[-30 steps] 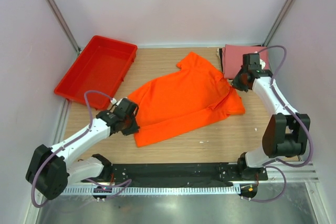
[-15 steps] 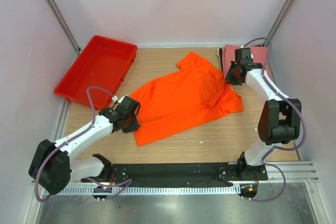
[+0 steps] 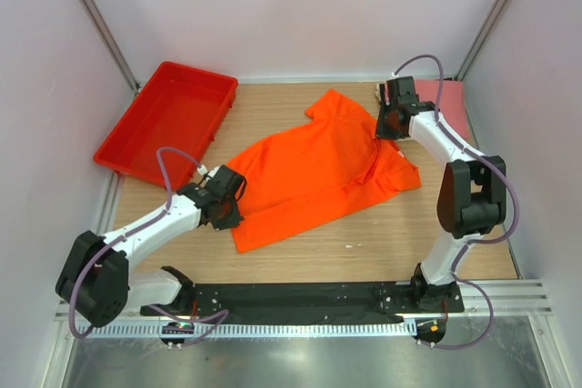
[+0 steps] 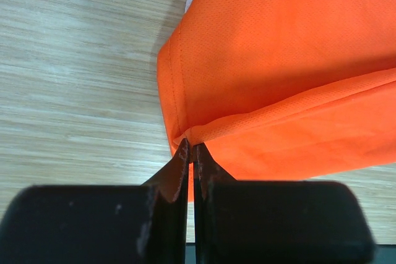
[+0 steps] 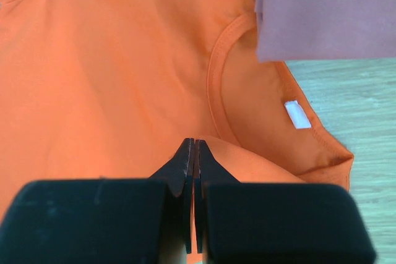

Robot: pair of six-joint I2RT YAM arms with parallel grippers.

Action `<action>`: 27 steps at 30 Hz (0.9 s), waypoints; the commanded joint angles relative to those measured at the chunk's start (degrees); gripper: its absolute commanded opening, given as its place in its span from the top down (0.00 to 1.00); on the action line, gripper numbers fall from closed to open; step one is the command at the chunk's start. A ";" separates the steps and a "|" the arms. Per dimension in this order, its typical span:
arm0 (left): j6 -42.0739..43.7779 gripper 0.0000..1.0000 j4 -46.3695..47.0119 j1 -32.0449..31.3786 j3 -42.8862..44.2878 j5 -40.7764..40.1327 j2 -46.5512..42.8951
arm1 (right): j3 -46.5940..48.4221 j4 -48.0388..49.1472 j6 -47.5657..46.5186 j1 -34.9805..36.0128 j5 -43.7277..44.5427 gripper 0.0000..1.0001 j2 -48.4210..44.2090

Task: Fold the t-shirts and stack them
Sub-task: Fold the tshirt

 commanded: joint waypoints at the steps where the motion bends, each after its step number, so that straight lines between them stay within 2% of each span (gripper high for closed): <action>1: 0.52 1.00 1.59 -0.14 1.24 -2.09 0.87 | 3.16 3.21 -3.24 0.64 0.37 0.99 0.55; 5: 0.43 1.00 1.77 -0.14 0.89 -2.09 1.04 | 3.86 4.35 -4.65 1.43 -1.40 0.99 2.22; 14: 0.96 1.00 0.98 -0.14 0.44 -4.63 2.10 | 10.71 0.13 -3.86 1.61 3.61 0.99 9.77; 27: 0.52 1.00 -0.17 -0.06 2.29 -7.80 4.29 | 11.33 -1.01 -1.40 1.52 10.38 0.99 10.57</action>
